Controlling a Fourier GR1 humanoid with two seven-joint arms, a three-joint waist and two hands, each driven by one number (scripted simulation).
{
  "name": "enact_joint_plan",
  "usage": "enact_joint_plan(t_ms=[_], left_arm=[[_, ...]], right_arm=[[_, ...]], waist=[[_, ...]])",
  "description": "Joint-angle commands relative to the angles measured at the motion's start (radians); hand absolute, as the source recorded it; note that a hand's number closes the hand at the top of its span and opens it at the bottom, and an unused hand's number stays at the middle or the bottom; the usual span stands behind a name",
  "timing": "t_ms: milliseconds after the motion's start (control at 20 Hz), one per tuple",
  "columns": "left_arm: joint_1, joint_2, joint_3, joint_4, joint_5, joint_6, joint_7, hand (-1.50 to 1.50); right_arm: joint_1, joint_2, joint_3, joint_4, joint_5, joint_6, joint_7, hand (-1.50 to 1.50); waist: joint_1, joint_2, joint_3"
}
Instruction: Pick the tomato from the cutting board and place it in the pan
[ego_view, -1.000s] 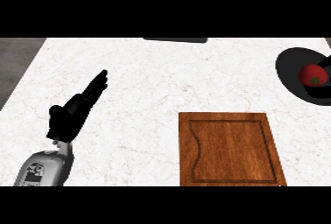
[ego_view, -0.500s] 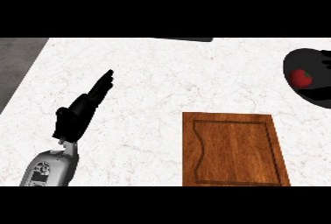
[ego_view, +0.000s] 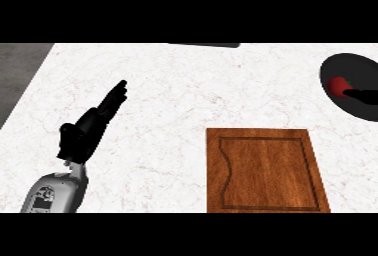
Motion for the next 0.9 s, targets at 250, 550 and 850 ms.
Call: enact_joint_plan(t_ms=[250, 550, 850], left_arm=[[0.019, -0.005, -0.005, -0.012, -0.014, 0.014, 0.013, 0.00], [-0.009, 0.000, 0.017, -0.008, -0.004, 0.017, 0.024, 0.00], [0.029, 0.011, 0.017, -0.006, -0.003, 0.002, -0.007, 0.00]], right_arm=[[0.127, -0.085, -0.078, 0.011, -0.085, 0.308, -0.141, -1.50], [0.196, -0.108, -0.089, -0.020, -0.098, 0.410, -0.272, -1.50], [0.289, -0.076, -0.103, -0.028, -0.115, 0.440, -0.356, -1.50]], waist=[[-0.028, -0.007, 0.000], [-0.035, -0.010, 0.000], [-0.036, -0.016, -0.001]])
